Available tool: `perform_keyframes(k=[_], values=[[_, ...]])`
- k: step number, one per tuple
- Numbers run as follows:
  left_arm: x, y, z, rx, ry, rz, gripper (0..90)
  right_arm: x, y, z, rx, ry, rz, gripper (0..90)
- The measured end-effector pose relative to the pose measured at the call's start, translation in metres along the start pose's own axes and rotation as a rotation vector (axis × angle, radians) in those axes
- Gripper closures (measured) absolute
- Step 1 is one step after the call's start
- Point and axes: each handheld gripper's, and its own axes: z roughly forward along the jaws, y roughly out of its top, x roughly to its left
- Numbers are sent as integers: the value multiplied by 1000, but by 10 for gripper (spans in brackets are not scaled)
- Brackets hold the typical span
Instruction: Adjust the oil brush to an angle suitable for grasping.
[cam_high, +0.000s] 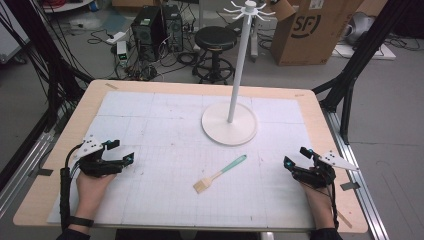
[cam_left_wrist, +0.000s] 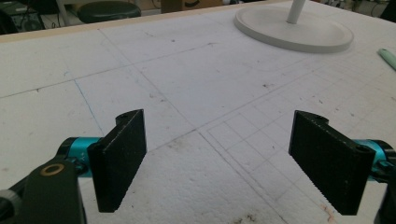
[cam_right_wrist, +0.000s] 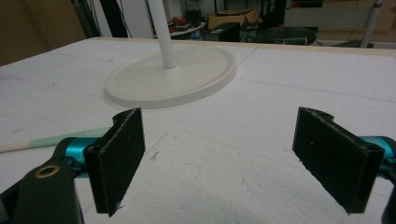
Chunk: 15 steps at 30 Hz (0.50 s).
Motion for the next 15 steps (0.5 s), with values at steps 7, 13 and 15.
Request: perform_keyframes(k=[7,13,15], values=[[1,2,-3,0,19,6,197,0,0,0,3,3,4,165],[-1,6,-4,0,10,-9,197,-1,0,0,3,5,1,165],[-2,7,-4,0,-9,-16,200,-1,0,0,3,6,-2,165]])
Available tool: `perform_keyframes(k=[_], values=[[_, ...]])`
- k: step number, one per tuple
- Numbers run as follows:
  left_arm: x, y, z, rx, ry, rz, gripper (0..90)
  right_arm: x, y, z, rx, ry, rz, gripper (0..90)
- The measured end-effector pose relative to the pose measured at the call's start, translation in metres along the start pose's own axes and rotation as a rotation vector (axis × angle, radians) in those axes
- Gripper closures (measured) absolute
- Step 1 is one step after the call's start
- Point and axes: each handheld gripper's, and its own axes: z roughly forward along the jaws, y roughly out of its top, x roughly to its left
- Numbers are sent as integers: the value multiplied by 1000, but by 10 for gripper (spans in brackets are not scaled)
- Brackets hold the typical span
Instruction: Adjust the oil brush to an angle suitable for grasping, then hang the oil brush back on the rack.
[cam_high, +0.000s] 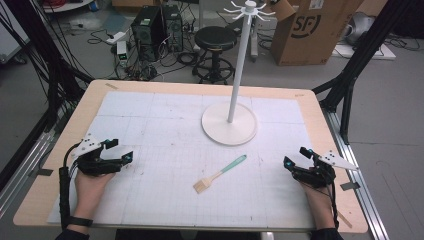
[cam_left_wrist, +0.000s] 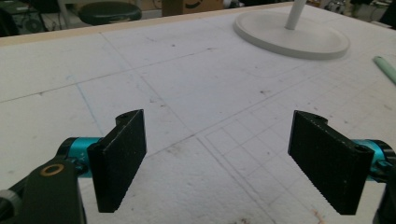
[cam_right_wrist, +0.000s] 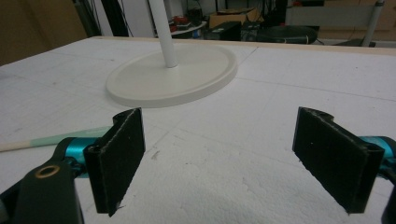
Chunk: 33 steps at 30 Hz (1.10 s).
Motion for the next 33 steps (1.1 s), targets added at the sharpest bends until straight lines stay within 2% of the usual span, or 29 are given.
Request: perform_keyframes(k=[8,12,22,26,28,33], values=[[-3,2,-2,-10,-12,6,216,0,0,0,1,-2,1,165],[-7,6,-1,-15,-41,-4,215,0,0,0,1,-6,8,165],[-31,22,12,8,-104,35,200,0,0,0,4,-7,1,165],[-42,29,20,14,-128,38,200,0,0,0,2,-7,-1,165],[-49,33,27,24,-150,41,200,1,0,0,4,-7,5,165],[-64,38,41,47,-172,42,194,0,0,0,2,-7,12,165]])
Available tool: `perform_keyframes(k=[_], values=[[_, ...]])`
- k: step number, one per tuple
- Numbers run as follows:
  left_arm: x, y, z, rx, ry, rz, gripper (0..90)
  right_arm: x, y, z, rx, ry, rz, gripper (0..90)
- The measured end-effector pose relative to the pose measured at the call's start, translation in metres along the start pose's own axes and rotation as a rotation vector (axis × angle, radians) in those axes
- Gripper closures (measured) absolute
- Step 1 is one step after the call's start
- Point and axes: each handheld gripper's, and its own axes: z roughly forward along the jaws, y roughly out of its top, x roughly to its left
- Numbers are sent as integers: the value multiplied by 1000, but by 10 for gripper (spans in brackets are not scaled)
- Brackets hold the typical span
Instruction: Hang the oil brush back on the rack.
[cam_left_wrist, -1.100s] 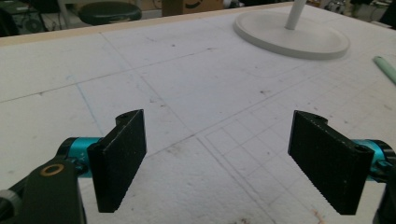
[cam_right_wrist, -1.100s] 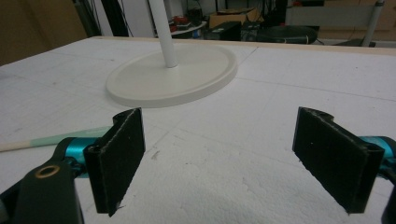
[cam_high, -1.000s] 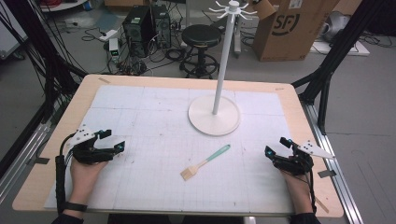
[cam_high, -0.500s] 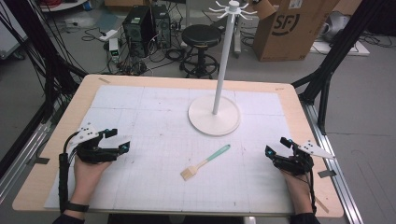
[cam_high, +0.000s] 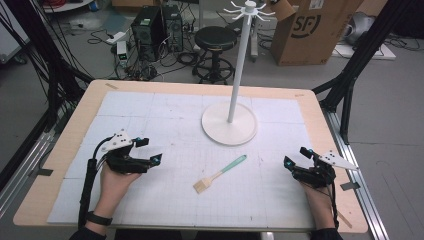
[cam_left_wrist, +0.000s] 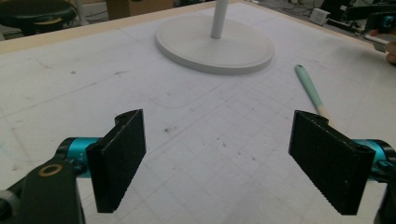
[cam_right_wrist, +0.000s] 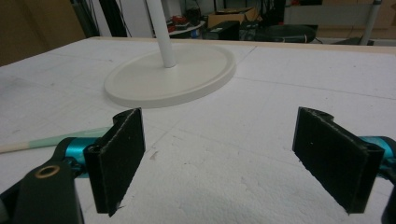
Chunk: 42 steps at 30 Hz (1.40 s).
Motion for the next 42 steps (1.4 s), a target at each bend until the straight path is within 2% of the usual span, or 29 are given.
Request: perform_keyframes(k=[8,11,28,31,36,42], values=[[-22,9,29,53,-41,11,179,-1,0,0,2,1,2,165],[-28,10,39,57,-58,12,179,-1,0,0,3,0,4,165],[-73,14,97,154,-161,48,185,-1,0,1,5,4,4,165],[-81,13,106,169,-179,59,196,-1,0,1,6,4,5,165],[-92,11,119,200,-186,77,229,-2,0,1,10,5,6,165],[-103,9,131,217,-197,90,319,-2,0,1,9,5,7,165]])
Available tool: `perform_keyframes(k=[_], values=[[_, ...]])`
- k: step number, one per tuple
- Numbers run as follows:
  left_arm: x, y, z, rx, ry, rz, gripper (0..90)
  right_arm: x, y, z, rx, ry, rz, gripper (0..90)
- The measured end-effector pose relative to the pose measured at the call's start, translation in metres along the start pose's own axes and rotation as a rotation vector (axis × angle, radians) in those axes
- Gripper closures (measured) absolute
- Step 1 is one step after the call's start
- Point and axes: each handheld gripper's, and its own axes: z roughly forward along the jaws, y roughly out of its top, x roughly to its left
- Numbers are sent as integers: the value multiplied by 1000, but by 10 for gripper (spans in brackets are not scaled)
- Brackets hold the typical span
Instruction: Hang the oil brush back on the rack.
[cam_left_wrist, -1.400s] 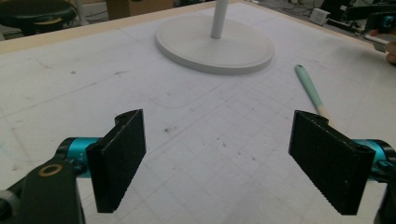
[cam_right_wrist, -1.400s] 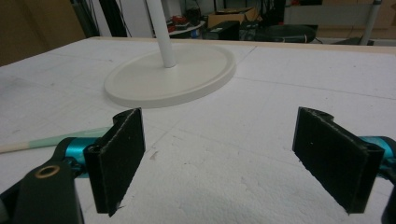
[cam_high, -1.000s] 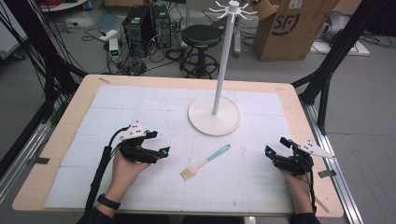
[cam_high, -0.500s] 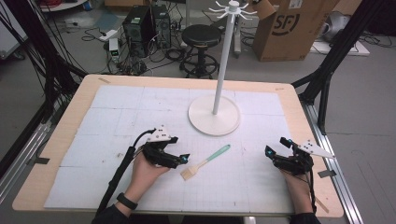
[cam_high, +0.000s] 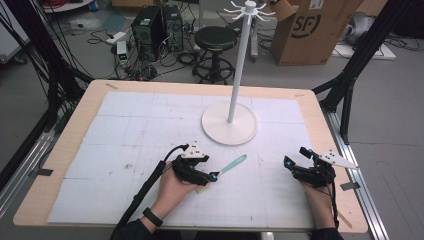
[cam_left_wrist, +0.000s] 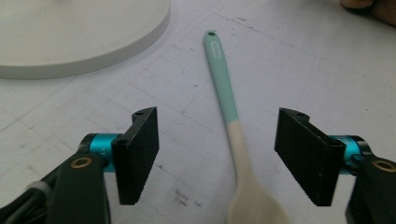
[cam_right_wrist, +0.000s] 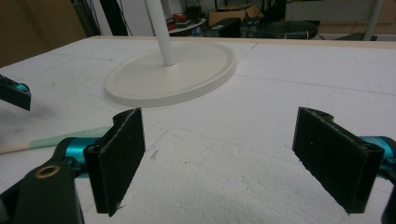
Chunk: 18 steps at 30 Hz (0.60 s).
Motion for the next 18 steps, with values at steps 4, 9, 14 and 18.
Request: perform_keyframes(k=[4,9,14,18], values=[[-5,1,8,19,-1,5,419,0,0,0,-1,0,1,166],[-9,0,16,46,15,25,514,0,0,0,0,1,4,165],[-14,0,21,69,54,56,602,0,0,0,3,2,9,165],[-17,1,22,76,72,75,645,0,0,0,3,1,9,165]])
